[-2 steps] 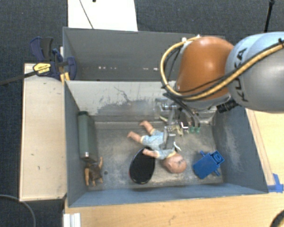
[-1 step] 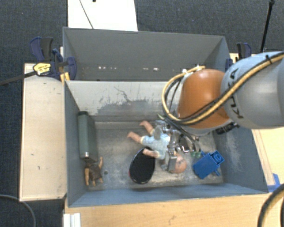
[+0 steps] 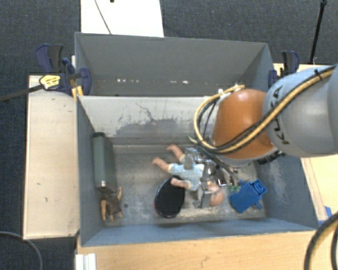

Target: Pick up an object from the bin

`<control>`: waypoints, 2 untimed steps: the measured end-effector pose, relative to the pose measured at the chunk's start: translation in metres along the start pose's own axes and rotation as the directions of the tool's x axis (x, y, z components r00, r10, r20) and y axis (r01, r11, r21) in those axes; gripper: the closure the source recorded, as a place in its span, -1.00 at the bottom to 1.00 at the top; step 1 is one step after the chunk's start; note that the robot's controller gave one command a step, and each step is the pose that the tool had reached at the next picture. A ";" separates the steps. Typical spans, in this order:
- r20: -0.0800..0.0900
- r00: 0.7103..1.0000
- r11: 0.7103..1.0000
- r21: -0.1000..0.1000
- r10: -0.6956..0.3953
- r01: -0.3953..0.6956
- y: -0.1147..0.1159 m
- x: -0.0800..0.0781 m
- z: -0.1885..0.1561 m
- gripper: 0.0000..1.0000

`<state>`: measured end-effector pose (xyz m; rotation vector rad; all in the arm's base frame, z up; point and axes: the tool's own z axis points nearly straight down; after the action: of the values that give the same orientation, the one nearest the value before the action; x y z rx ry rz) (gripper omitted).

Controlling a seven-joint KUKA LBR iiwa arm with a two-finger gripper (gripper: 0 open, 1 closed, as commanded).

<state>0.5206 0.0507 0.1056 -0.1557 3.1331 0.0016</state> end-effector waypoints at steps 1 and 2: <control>0.007 0.978 0.978 0.001 -0.209 0.209 0.019 -0.031 0.032 1.00; 0.007 0.978 0.978 0.001 -0.208 0.208 0.019 -0.031 0.032 1.00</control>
Offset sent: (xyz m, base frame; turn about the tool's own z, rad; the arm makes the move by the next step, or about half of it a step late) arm 0.0000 0.0000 0.0000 0.0000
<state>0.5494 0.0728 0.0739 -0.4813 3.0922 0.0005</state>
